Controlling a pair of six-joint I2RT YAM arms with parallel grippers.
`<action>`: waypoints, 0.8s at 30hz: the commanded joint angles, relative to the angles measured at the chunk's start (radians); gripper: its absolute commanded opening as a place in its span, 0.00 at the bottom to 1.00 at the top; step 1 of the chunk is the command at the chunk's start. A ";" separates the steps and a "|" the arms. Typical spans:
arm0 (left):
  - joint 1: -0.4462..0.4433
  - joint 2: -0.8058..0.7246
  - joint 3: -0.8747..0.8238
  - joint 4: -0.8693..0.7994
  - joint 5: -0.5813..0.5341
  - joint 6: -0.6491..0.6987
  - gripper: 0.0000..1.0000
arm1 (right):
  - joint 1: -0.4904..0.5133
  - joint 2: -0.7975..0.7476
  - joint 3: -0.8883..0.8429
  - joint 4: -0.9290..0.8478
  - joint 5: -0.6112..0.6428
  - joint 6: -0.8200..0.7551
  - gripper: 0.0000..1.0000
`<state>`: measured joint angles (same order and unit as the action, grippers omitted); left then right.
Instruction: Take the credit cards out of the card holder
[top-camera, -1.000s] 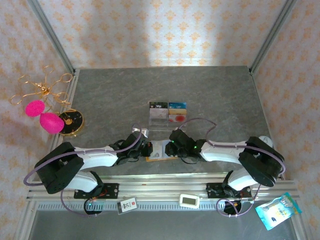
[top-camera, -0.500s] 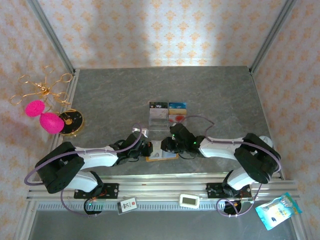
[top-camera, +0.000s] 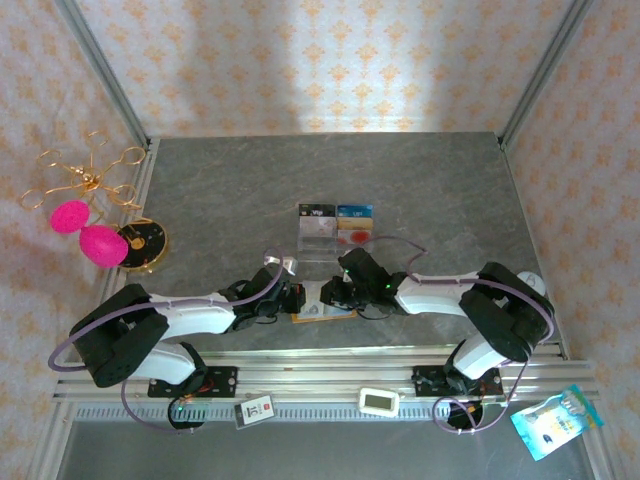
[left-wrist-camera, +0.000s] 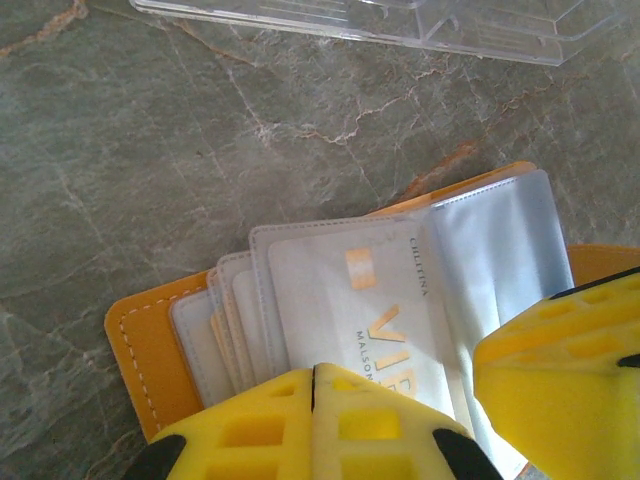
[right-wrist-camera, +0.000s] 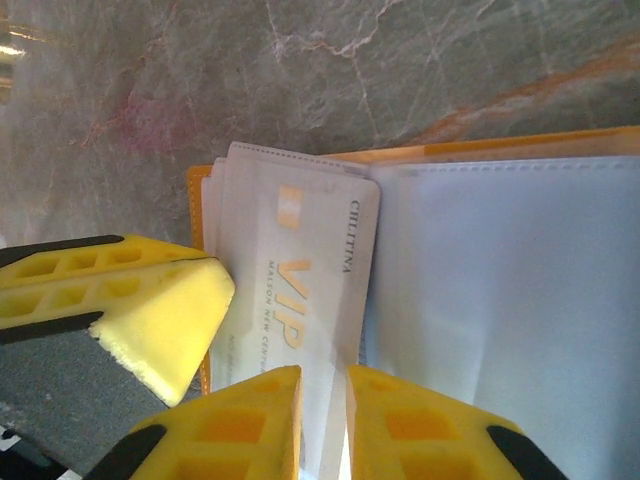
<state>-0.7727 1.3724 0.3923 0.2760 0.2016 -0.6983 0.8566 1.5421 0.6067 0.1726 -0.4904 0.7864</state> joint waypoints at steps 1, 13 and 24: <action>-0.004 0.000 -0.036 -0.078 -0.022 -0.001 0.00 | -0.004 0.026 -0.017 -0.016 0.006 0.018 0.19; -0.004 0.011 -0.049 -0.059 0.007 0.000 0.00 | -0.005 0.075 -0.003 0.047 -0.043 0.027 0.10; 0.008 -0.010 -0.052 -0.072 -0.012 0.005 0.00 | -0.048 -0.041 -0.082 -0.029 0.035 0.021 0.00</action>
<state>-0.7715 1.3609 0.3748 0.2916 0.2020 -0.6983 0.8223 1.5364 0.5529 0.2024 -0.5079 0.8154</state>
